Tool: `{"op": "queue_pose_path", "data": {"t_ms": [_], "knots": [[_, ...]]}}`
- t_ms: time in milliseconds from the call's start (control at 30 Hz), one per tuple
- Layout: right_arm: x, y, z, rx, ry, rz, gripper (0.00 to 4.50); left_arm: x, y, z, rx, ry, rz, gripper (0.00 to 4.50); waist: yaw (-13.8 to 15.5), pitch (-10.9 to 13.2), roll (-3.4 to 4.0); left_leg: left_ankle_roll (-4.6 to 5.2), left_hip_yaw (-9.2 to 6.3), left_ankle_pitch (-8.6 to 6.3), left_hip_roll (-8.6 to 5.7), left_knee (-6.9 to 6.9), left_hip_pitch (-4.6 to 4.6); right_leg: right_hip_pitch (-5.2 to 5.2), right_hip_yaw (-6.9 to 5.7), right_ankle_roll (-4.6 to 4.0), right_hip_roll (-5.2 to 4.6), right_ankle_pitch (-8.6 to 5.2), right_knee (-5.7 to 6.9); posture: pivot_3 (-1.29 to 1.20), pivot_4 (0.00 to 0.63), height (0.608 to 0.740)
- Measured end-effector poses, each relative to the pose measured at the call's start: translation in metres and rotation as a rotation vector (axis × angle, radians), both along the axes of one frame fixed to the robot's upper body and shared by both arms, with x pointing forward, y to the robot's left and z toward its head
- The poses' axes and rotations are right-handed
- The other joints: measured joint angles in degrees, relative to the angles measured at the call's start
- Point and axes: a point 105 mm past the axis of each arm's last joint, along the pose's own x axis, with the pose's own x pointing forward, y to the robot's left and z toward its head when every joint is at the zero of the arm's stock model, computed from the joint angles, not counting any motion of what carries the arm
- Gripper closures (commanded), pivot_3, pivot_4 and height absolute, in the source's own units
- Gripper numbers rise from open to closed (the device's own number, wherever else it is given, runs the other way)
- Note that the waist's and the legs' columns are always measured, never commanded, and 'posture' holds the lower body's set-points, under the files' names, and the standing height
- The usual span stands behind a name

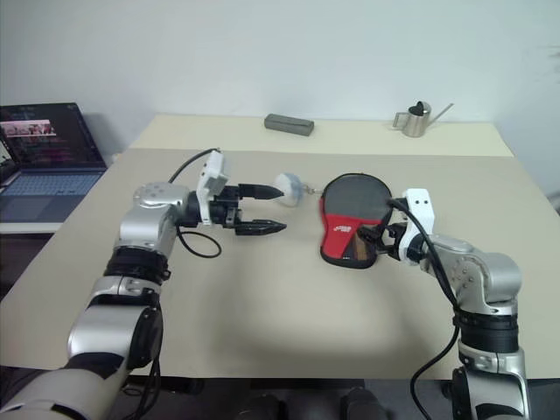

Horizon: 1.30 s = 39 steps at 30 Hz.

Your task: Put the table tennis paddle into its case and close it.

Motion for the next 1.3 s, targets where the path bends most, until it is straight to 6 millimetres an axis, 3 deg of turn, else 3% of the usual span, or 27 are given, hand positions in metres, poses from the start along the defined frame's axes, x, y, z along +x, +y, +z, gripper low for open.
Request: {"op": "queue_pose_path", "data": {"t_ms": [433, 667, 800, 1167, 1300], "knots": [[0.027, -0.013, -0.027, 0.011, 0.106, -0.059, 0.02, -0.015, 0.009, 0.009, 0.073, -0.008, -0.027, 0.00, -0.1, 0.0, 0.01, 0.00, 0.03, 0.00, 0.02, -0.01, 0.01, -0.02, 0.03, 0.00, 0.00, 0.00, 0.00, 0.00, 0.150, 0.740], [0.033, -0.011, -0.027, 0.078, 0.127, -0.069, 0.02, -0.017, 0.016, 0.006, 0.074, 0.004, -0.011, 0.00, -0.1, 0.0, 0.01, 0.00, 0.05, 0.00, 0.04, 0.00, 0.03, -0.02, 0.06, -0.01, 0.01, 0.01, 0.02, 0.00, 0.150, 0.740], [0.033, -0.009, -0.028, 0.101, 0.139, -0.069, 0.90, -0.017, 0.016, 0.005, 0.073, 0.003, -0.005, 0.00, -0.2, 0.0, 0.02, 0.00, 0.05, 0.00, 0.05, -0.01, 0.03, -0.02, 0.06, -0.01, 0.01, 0.01, 0.03, 0.00, 0.150, 0.740], [0.022, 0.009, -0.031, 0.122, 0.173, -0.034, 4.45, -0.019, 0.019, 0.000, 0.079, 0.008, 0.003, 0.00, -0.2, 0.0, 0.02, 0.00, 0.04, 0.00, 0.05, -0.02, 0.02, -0.03, 0.06, -0.01, 0.01, 0.01, 0.02, 0.00, 0.150, 0.740], [0.021, 0.009, -0.030, 0.123, 0.174, -0.037, 4.45, -0.021, 0.020, -0.004, 0.081, 0.018, 0.004, 0.00, -0.2, 0.0, 0.02, 0.00, 0.03, 0.00, 0.05, -0.02, 0.02, -0.03, 0.05, -0.01, 0.01, 0.01, 0.01, 0.00, 0.150, 0.740]]}}
